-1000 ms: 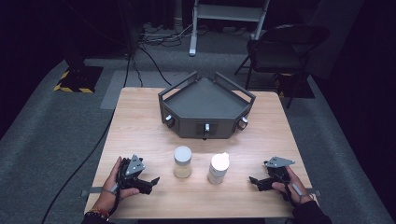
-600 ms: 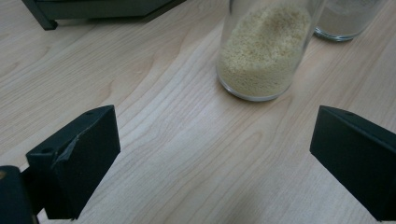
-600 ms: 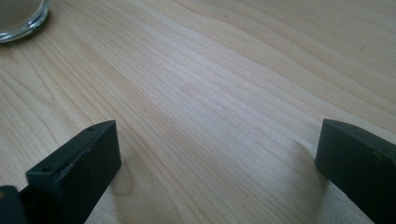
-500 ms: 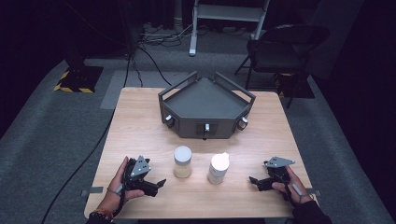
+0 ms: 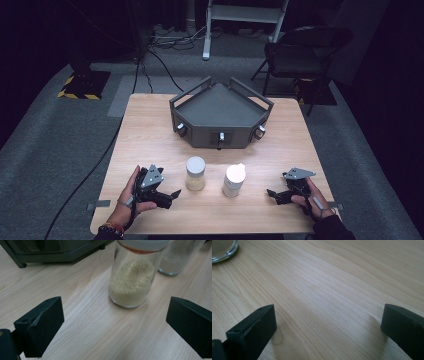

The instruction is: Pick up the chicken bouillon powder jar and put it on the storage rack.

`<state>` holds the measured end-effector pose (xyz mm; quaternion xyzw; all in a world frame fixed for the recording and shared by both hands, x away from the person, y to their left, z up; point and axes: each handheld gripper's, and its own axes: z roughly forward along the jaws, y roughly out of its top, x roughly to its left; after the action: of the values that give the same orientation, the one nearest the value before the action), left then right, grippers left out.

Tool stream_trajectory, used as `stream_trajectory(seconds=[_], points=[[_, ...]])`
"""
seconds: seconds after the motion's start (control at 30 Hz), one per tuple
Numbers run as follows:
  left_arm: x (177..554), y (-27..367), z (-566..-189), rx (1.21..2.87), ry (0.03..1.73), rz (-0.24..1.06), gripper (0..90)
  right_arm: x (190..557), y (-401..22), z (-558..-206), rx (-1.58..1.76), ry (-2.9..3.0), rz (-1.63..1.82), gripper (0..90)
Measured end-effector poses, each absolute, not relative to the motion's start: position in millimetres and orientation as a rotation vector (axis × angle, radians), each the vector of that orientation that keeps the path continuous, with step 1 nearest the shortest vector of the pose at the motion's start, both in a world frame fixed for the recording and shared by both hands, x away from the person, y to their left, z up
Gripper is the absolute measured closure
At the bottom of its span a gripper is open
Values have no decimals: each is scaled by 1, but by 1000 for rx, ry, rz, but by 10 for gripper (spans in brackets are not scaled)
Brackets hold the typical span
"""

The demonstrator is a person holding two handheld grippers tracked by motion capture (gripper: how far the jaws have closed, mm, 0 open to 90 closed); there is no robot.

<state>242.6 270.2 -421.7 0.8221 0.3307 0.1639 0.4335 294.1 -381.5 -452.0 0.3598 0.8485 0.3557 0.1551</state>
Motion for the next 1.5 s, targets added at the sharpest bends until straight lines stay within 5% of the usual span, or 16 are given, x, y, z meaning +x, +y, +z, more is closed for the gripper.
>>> stream_trajectory(seconds=[1.5], points=[[286, 232, -424, 2037, 759, 297, 9, 294, -382, -452, 1030, 2430, 1019, 0]])
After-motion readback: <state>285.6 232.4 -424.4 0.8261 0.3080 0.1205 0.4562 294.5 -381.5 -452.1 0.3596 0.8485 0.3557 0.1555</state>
